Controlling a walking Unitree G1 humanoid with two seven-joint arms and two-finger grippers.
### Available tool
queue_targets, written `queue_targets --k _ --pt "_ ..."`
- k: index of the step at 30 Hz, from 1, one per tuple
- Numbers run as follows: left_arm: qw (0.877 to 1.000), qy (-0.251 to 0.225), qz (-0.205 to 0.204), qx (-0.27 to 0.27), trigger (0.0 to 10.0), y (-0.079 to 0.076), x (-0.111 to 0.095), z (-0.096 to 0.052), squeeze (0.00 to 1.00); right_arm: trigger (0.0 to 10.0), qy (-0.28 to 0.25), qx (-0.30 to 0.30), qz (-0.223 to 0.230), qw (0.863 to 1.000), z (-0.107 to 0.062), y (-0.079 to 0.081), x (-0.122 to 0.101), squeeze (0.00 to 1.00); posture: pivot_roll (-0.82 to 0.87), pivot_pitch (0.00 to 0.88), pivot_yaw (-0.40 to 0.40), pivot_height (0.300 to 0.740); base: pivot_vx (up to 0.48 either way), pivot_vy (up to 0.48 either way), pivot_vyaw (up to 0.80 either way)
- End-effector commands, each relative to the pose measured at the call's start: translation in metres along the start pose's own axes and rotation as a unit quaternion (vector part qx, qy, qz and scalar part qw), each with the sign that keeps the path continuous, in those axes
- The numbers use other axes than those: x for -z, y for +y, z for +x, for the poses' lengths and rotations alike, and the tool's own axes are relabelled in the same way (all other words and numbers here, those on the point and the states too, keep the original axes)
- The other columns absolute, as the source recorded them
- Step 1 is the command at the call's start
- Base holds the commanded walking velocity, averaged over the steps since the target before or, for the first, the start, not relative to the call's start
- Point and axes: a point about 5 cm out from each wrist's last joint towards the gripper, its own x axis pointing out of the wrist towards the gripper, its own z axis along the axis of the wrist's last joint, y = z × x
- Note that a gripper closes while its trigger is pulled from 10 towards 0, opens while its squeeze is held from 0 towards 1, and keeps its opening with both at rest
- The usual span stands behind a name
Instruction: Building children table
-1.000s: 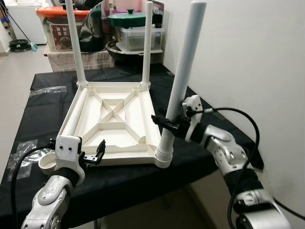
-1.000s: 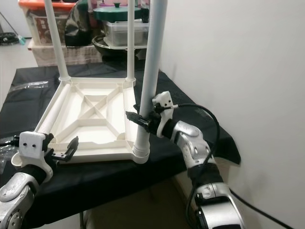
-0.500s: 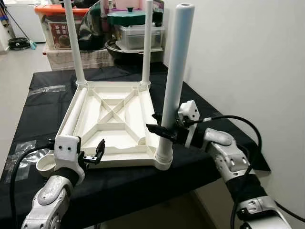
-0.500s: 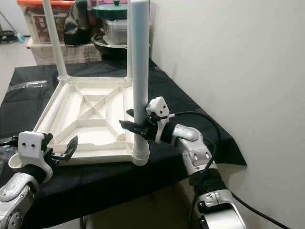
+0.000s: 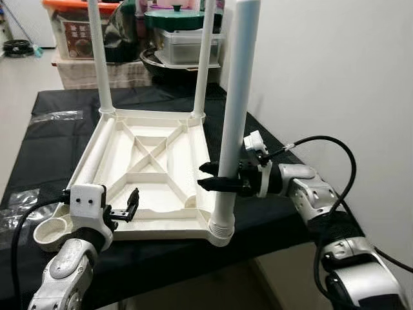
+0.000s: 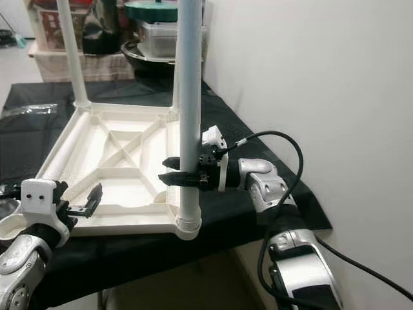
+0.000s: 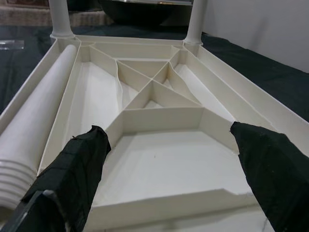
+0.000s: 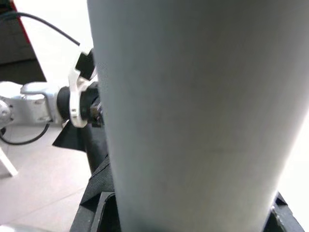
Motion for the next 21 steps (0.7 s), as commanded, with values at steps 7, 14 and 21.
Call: queue_targets --k 7,14,21 --pt "1.000 -0.004 -0.001 -0.003 10.0 -0.001 0.000 -0.004 0.00 10.0 -0.019 0.001 0.026 0.999 0.004 0.006 0.022 0.00 0.12 0.000 -0.131 0.740 0.000 0.000 0.00" --pt "1.000 -0.004 -0.002 0.000 10.0 -0.001 0.000 -0.003 0.00 10.0 -0.015 -0.011 0.028 0.999 0.000 0.007 0.028 0.00 0.11 0.000 -0.124 0.740 0.000 0.000 0.00" --pt "1.000 -0.003 -0.004 0.002 10.0 -0.002 0.001 -0.003 0.00 10.0 -0.017 0.007 0.042 0.999 0.000 0.006 0.032 0.00 0.11 0.000 -0.123 0.740 0.000 0.000 0.00"
